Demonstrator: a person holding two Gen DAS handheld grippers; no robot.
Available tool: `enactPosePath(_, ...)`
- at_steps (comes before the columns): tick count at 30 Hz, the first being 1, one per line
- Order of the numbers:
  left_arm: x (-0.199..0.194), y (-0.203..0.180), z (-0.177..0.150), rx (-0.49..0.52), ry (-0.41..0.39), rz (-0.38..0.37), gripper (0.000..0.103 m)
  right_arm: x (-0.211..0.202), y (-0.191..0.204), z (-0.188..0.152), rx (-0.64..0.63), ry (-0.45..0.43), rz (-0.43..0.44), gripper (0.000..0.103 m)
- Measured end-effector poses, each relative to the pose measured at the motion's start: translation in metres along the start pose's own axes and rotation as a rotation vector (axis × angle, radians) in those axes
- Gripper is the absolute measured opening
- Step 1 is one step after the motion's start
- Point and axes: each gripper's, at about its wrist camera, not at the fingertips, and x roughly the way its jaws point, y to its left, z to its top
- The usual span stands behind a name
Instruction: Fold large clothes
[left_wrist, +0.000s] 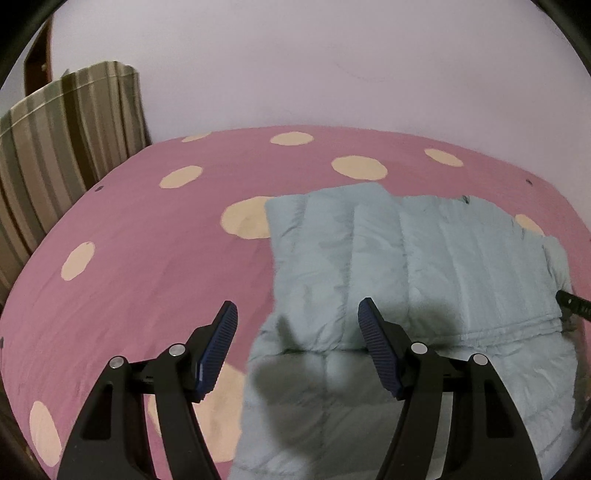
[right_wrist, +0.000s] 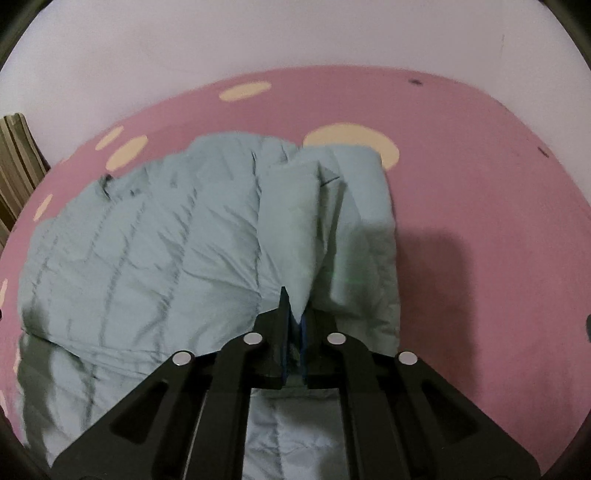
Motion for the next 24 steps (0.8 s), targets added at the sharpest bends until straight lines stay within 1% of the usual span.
enactPosePath(1,0.003,-0.004,0.001,0.005,0.006,-0.001,0.067,0.001,0.000,-0.001,-0.004,0.002,-0.002,0.015)
enactPosePath(2,0.006,-0.006,0.003,0.008,0.014,-0.004,0.067,0.000,-0.001,-0.004,-0.004,-0.002,-0.003,0.021)
enactPosePath(3,0.010,-0.009,0.004,0.010,0.022,-0.007,0.067,-0.004,-0.001,-0.005,-0.002,-0.009,-0.006,0.029)
enactPosePath(4,0.010,-0.012,0.004,0.012,0.024,-0.009,0.067,-0.011,-0.002,-0.003,0.004,-0.027,-0.010,0.031)
enactPosePath(7,0.016,-0.017,0.010,0.019,0.016,0.002,0.067,-0.034,-0.003,0.001,0.019,-0.105,-0.023,0.031)
enactPosePath(9,0.022,-0.020,0.013,0.013,0.012,0.007,0.067,-0.037,0.001,0.008,0.022,-0.124,-0.006,0.031)
enactPosePath(10,0.027,-0.020,0.015,0.008,0.011,0.012,0.067,-0.035,0.005,0.011,0.020,-0.119,0.010,0.031)
enactPosePath(12,0.040,-0.021,0.016,0.004,0.028,0.035,0.067,-0.024,0.013,0.011,0.004,-0.080,0.057,0.031)
enactPosePath(13,0.049,-0.021,0.016,0.003,0.044,0.046,0.067,-0.017,0.018,0.012,-0.008,-0.068,0.059,0.031)
enactPosePath(15,0.062,-0.020,0.012,0.002,0.072,0.071,0.067,0.001,0.025,0.008,-0.038,-0.039,0.033,0.031)
enactPosePath(17,0.078,-0.019,0.007,0.013,0.120,0.096,0.068,0.024,0.026,0.004,-0.045,0.027,0.027,0.032)
enactPosePath(18,0.084,-0.019,0.004,0.017,0.138,0.096,0.069,0.031,0.026,0.002,-0.054,0.036,0.022,0.032)
enactPosePath(21,0.092,-0.014,-0.001,-0.005,0.161,0.073,0.069,0.030,0.032,0.002,-0.085,0.020,0.000,0.031)
enactPosePath(22,0.089,-0.014,0.000,-0.006,0.155,0.074,0.069,0.025,0.032,0.005,-0.083,0.019,0.001,0.031)
enactPosePath(24,0.077,-0.013,0.004,-0.007,0.125,0.103,0.068,0.013,0.030,0.010,-0.063,0.006,0.020,0.032)
